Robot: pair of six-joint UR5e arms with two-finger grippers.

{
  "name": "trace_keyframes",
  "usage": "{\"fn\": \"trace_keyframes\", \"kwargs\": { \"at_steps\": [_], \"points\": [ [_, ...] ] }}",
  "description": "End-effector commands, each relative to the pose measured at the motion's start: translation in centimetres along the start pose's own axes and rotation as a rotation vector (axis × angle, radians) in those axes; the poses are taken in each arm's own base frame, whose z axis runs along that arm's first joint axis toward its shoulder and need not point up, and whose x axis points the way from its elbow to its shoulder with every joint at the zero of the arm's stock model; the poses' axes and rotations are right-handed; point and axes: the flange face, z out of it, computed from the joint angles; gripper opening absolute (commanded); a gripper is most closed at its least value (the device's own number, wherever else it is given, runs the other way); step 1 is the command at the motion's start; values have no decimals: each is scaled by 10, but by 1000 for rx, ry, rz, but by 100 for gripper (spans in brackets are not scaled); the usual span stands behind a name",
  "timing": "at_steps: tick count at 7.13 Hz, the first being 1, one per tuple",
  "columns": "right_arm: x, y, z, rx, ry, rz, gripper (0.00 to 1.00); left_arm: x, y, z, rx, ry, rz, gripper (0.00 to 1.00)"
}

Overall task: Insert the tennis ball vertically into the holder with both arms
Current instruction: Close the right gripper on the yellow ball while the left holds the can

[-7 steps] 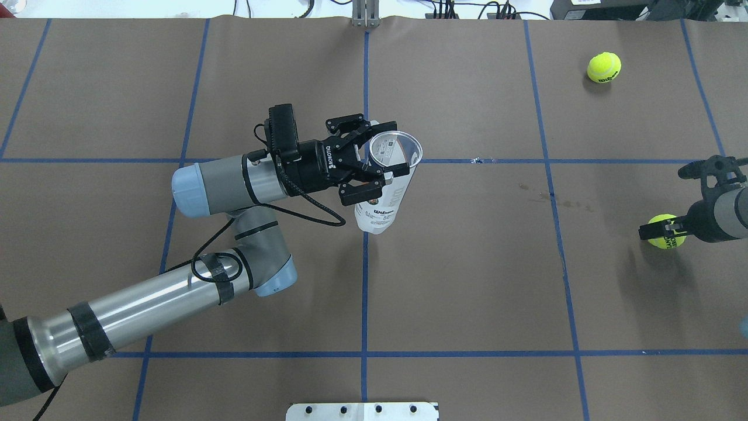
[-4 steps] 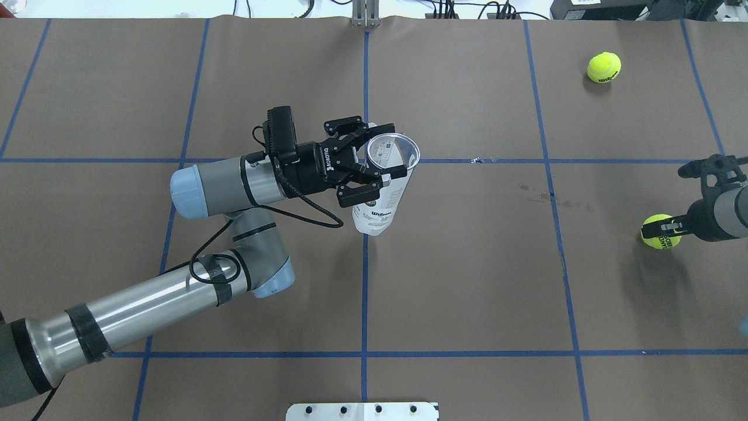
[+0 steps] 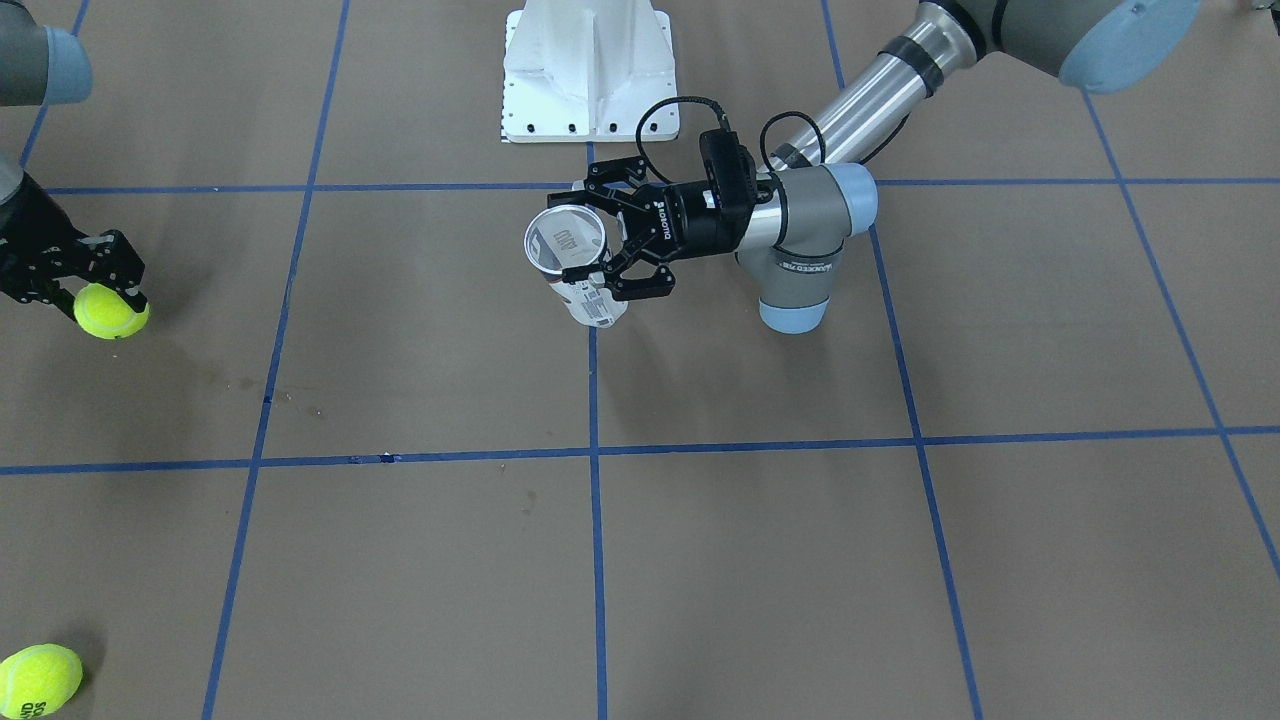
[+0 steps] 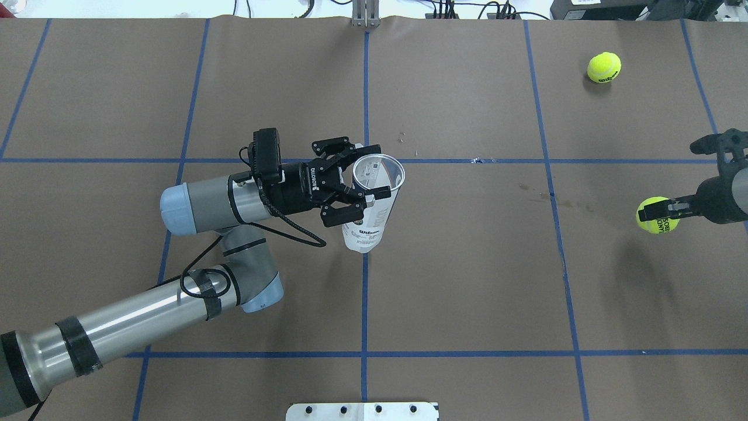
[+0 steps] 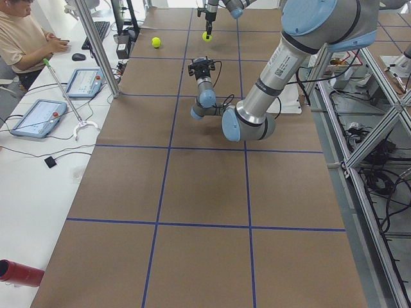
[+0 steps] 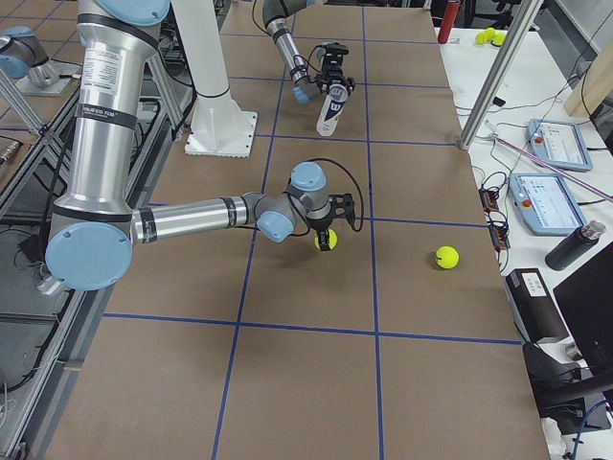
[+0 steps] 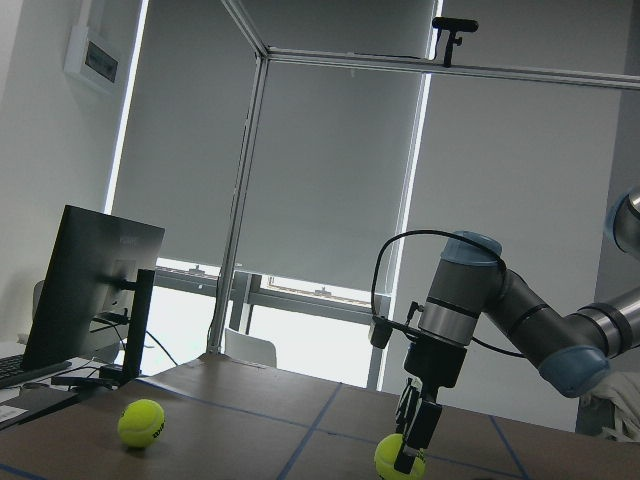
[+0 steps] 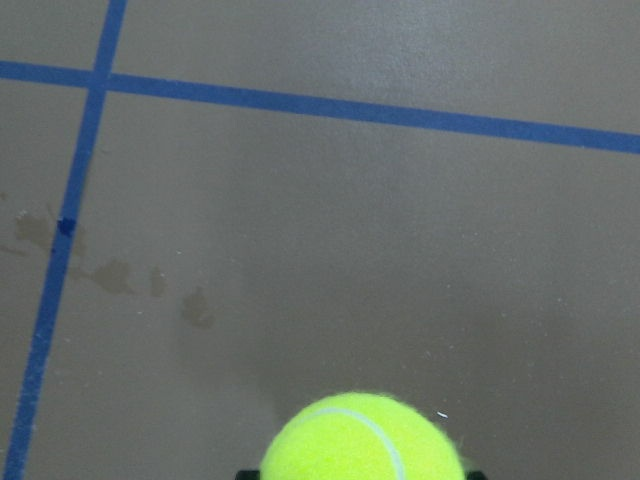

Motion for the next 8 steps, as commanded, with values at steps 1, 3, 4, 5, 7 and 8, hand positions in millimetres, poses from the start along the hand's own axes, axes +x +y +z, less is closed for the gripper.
{"fn": "trace_keyframes", "kwargs": {
  "at_steps": [1, 3, 4, 5, 7, 8],
  "points": [
    [-6, -8, -31, 8, -72, 9, 0, 15, 8, 8, 9, 19, -17, 70],
    [-8, -14, -49, 7, -120, 17, 0, 13, 11, 6, 0, 13, -13, 70],
    [-7, -14, -50, 10, -119, 19, 0, 13, 14, 6, -4, 12, -14, 70],
    [-7, -14, -51, 12, -120, 19, 0, 12, 15, 6, -8, 10, -14, 70],
    [-6, -15, -52, 14, -119, 21, 0, 12, 17, 5, -11, 9, -16, 76],
    [-6, -15, -52, 14, -119, 21, 0, 11, 17, 4, -12, 6, -16, 87]
  ]
}}
